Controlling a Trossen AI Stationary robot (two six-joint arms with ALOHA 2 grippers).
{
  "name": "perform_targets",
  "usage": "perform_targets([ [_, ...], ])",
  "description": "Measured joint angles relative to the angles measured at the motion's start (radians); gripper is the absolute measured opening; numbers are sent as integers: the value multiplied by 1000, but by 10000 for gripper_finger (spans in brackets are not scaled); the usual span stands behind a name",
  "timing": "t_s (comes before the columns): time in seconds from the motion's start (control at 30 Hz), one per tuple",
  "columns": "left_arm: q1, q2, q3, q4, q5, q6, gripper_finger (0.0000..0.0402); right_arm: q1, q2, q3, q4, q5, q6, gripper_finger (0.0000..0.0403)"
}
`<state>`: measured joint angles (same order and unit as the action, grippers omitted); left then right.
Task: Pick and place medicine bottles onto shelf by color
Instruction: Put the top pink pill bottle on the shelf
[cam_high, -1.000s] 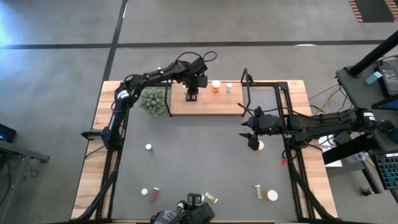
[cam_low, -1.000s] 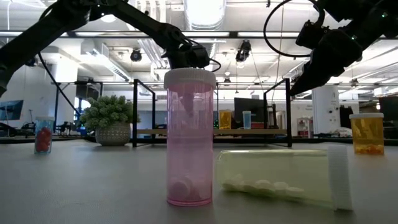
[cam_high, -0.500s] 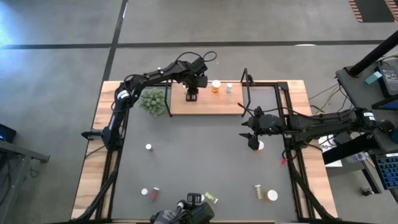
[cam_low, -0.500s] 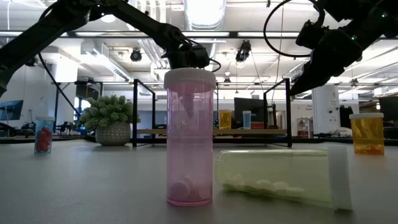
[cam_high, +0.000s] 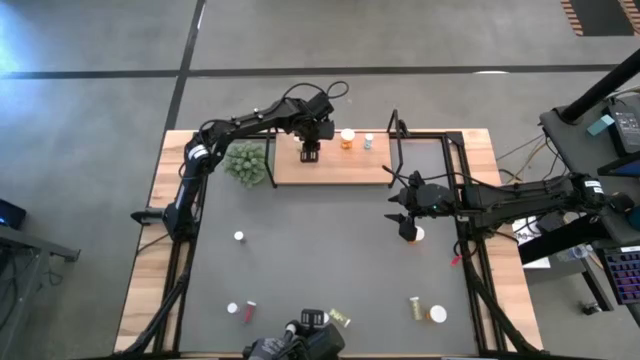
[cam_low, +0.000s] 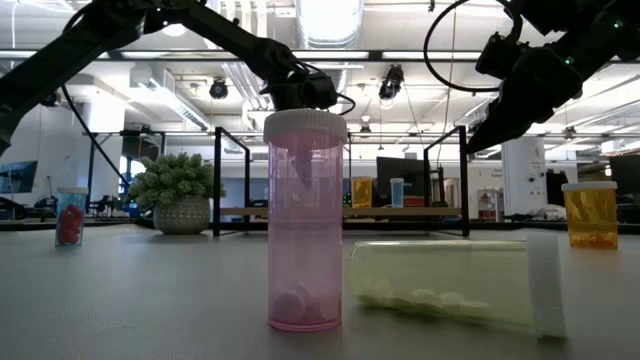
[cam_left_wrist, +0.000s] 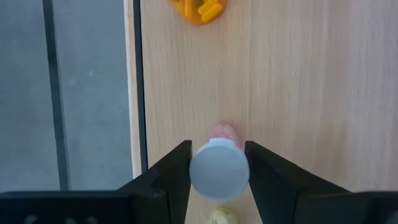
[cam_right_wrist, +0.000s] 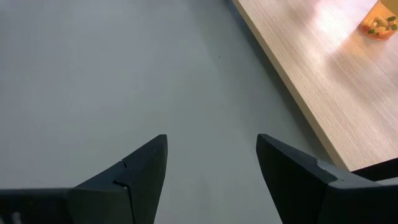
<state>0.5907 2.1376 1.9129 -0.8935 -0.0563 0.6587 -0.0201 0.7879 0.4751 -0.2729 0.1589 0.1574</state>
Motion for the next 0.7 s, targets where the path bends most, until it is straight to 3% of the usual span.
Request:
perform_targets([
  [0.7,1,-6,24,22,0,-28,173,0,0,0,0,0,0,238],
])
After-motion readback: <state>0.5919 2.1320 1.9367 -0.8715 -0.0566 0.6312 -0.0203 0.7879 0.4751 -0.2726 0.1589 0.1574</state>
